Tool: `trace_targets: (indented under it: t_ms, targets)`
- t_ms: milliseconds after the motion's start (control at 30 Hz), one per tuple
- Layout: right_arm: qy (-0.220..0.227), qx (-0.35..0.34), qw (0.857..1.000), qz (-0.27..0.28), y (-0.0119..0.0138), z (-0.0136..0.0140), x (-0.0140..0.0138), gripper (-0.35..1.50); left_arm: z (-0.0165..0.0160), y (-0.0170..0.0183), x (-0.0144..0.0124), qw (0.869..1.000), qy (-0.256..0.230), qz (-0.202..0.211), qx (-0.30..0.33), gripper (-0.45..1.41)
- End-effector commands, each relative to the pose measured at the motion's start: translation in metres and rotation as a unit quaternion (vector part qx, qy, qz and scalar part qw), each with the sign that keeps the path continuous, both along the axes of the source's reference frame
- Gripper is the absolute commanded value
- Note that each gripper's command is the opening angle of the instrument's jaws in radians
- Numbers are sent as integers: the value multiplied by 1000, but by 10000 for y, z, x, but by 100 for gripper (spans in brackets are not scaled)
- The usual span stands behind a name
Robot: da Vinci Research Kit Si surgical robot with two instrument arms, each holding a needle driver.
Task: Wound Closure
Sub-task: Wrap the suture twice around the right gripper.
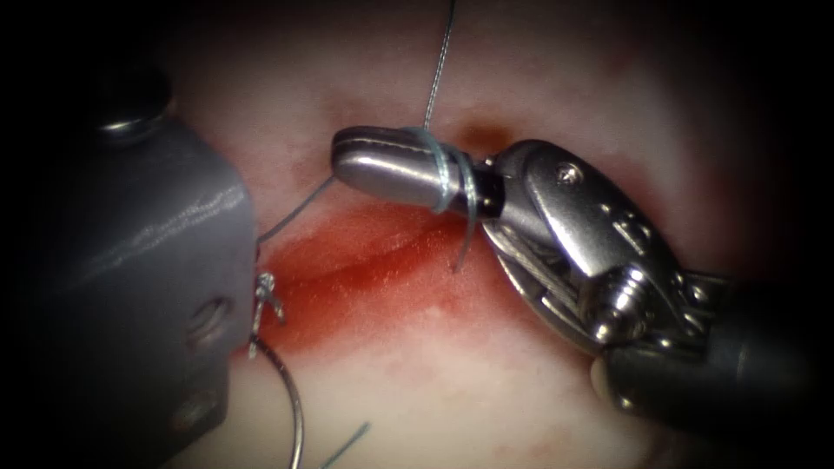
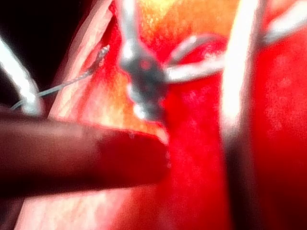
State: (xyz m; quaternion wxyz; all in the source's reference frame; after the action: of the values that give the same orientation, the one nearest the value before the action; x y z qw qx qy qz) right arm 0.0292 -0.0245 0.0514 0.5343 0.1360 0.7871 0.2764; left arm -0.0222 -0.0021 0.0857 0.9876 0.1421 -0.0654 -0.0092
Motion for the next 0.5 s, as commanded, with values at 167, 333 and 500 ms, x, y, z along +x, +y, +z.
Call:
trace_targets:
  t_ms: [167,333,500]
  targets:
    - [-41,-2,999,-8,9,-4,12,-35,-7,8,-13,1000,1,-1,-4,-45]
    - [-97,6,995,11,10,-3,12,-35,-10,1,-34,1000,8,-7,0,-45]
    - [-144,6,990,-10,6,-2,15,-35,-15,2,-49,1000,9,-13,7,-45]
